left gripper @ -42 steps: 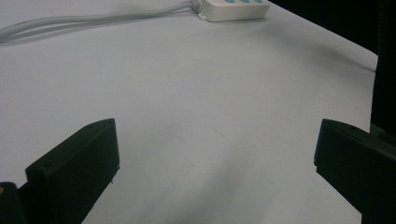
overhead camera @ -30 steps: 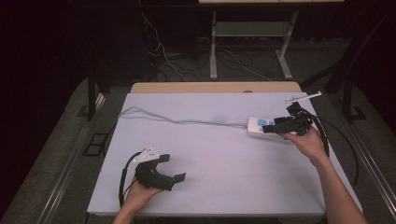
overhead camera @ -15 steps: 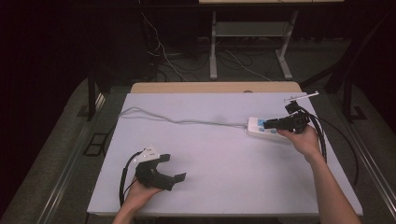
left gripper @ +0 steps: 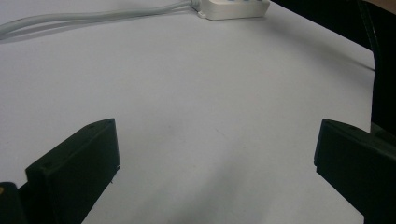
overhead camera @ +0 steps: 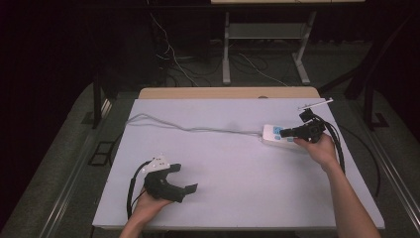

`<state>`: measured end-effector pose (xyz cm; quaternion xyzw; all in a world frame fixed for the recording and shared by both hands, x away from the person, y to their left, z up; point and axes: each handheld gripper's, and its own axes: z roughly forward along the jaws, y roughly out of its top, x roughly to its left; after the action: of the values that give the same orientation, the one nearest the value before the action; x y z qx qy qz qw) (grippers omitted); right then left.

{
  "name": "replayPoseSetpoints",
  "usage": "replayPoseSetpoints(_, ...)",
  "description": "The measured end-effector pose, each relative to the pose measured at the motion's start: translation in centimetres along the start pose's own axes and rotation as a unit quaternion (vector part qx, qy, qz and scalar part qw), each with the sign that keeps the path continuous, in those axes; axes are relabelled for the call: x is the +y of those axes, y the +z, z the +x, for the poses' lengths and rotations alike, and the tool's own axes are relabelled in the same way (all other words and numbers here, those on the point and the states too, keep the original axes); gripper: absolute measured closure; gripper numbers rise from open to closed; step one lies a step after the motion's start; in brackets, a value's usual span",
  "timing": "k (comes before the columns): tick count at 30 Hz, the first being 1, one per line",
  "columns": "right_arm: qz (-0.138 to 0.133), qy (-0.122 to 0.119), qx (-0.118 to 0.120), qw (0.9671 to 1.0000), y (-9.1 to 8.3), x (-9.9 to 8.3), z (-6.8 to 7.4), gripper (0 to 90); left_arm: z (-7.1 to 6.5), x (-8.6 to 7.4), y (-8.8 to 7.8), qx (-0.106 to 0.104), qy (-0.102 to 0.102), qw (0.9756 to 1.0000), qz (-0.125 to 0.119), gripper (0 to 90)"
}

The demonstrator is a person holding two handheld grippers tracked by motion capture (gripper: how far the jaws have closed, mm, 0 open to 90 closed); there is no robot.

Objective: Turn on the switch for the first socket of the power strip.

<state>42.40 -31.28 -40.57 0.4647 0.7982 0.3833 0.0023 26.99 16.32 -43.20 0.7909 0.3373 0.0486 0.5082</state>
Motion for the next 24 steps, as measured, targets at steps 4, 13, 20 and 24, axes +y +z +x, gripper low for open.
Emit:
replayPoseSetpoints(4, 0.000, 0.003, -0.008, 1.0000, 0.5, 0.1, -0.1, 89.5, 0.0, 0.0, 0.0, -0.002, 0.001, 1.0000, 0.001, 0.0)
replayPoseSetpoints(13, 0.000, 0.007, -0.011, 0.9999, 1.7, 0.0, -0.3, 89.5, -0.1, 0.0, 0.1, -0.002, 0.000, 1.0000, 0.002, 0.0)
replayPoseSetpoints(20, 0.003, -0.011, -0.018, 0.9998, 2.3, 0.1, 0.1, 89.8, 0.0, 0.0, 0.1, -0.002, 0.001, 1.0000, 0.001, 0.0)
replayPoseSetpoints(24, 0.006, -0.017, -0.026, 0.9995, 2.4, 0.1, 0.4, 89.9, -0.1, 0.0, 0.1, -0.003, 0.002, 1.0000, 0.002, 0.0)
